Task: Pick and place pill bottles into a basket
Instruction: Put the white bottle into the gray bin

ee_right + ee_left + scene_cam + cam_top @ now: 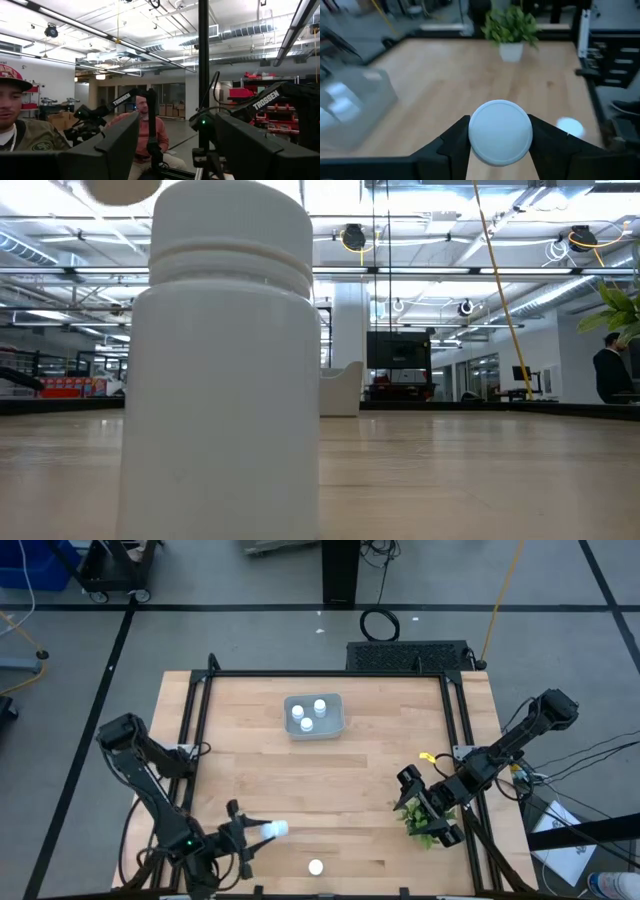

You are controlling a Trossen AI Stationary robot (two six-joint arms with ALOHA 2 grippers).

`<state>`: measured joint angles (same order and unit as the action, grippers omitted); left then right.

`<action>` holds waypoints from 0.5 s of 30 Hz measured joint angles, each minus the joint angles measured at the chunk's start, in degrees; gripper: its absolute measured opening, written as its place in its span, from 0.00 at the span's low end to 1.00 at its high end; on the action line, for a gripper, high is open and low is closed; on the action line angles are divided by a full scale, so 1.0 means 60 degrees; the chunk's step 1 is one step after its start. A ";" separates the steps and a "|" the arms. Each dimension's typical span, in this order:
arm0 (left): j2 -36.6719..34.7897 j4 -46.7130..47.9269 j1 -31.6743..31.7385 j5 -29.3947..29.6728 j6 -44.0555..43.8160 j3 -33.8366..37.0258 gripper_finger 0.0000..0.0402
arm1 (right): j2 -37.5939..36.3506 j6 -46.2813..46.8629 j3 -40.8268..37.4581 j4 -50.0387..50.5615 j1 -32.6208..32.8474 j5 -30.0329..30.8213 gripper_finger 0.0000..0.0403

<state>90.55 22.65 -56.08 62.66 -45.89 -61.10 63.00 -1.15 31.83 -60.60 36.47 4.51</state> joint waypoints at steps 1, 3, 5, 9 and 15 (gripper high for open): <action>-0.0105 0.0045 0.0020 0.0190 0.0183 0.0000 0.44 | 0.0000 -0.0002 0.0000 0.0000 0.0000 0.0000 0.63; -0.0314 0.0049 0.0108 0.0564 0.0629 0.0000 0.41 | 0.0000 -0.0004 0.0000 0.0000 0.0000 0.0000 0.63; -0.0556 0.0048 0.0199 0.0942 0.1028 -0.0004 0.41 | 0.0000 -0.0004 0.0000 0.0000 0.0000 0.0000 0.63; -0.1022 0.0026 0.0387 0.1503 0.1763 0.0000 0.41 | 0.0000 -0.0022 0.0000 0.0000 0.0000 0.0000 0.63; -0.1557 0.0033 0.0762 0.1602 0.3284 -0.0004 0.46 | 0.0000 -0.0029 0.0000 0.0000 0.0000 0.0000 0.63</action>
<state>81.21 22.85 -51.50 72.27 -26.19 -61.12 63.00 -1.32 31.83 -60.60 36.47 4.51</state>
